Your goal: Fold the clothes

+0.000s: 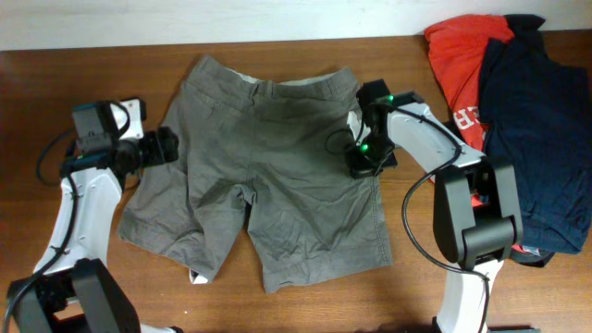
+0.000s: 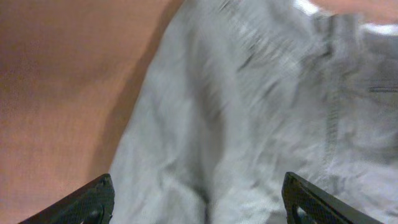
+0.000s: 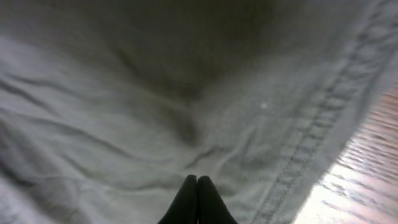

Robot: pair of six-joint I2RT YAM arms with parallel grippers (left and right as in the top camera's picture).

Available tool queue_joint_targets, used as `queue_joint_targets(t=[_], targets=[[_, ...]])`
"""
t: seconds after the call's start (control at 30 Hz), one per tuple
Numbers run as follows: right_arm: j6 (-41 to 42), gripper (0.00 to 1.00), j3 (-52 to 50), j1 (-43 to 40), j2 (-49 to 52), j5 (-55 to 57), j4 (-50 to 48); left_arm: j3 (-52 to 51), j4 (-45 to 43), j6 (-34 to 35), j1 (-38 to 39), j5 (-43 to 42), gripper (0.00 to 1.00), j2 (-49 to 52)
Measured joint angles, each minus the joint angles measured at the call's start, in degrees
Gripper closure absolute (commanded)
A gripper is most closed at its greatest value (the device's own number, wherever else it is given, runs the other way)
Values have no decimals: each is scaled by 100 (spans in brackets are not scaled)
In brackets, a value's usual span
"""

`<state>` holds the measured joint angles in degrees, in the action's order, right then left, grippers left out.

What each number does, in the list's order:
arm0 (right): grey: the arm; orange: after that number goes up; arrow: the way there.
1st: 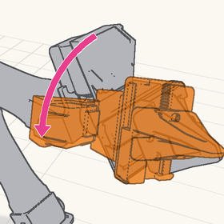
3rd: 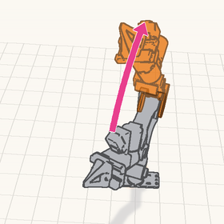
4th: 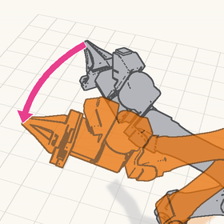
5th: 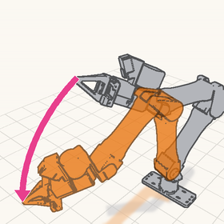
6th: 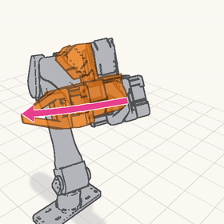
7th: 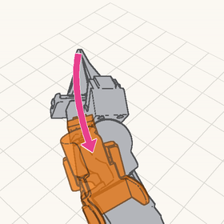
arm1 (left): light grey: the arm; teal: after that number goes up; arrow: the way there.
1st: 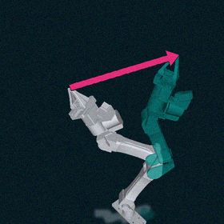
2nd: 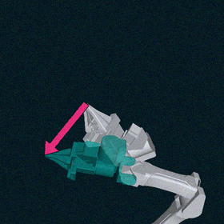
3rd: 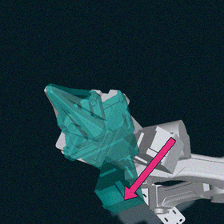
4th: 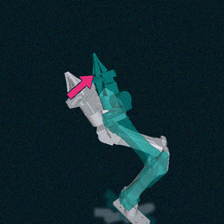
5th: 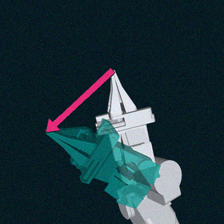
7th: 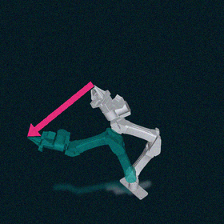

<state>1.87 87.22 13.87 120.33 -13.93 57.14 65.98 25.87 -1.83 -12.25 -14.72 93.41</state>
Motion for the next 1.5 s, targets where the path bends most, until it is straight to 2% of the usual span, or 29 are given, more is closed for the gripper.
queue_joint_targets(t=[0.2,0.23,0.27,0.53,0.83,0.97,1.0,1.03,1.13,1.2,1.33,1.4,1.5], targets=[[11,96,-411,0,4,107,-525,365,-48,-302,498,168,13,0],[28,96,-411,0,4,125,-551,393,-50,-321,564,214,8,0],[61,96,-411,0,4,151,-590,409,-61,-341,616,273,8,0],[295,96,-293,-114,157,120,-1062,411,-68,-400,743,533,8,0],[590,96,-35,-984,444,-70,-2317,411,-313,-463,750,671,8,0],[546,95,234,-1333,608,105,-2479,411,-496,-463,841,686,8,4],[503,91,330,-1370,654,146,-2441,411,-555,-466,879,684,8,13],[461,82,446,-1397,708,177,-2356,411,-629,-466,918,686,8,31],[299,43,922,-1392,879,269,-1812,422,-870,-466,1032,684,8,205],[190,28,1423,-1364,1025,297,-1150,428,-1213,-470,1102,686,8,470],[11,22,2815,-1309,1202,264,236,442,-1893,-485,1165,688,8,1080],[-83,22,3534,-1285,1220,249,896,553,-1921,-487,1165,691,8,1364],[-247,21,4745,-1163,1174,238,1834,1357,-1534,-511,1165,684,8,2155]])
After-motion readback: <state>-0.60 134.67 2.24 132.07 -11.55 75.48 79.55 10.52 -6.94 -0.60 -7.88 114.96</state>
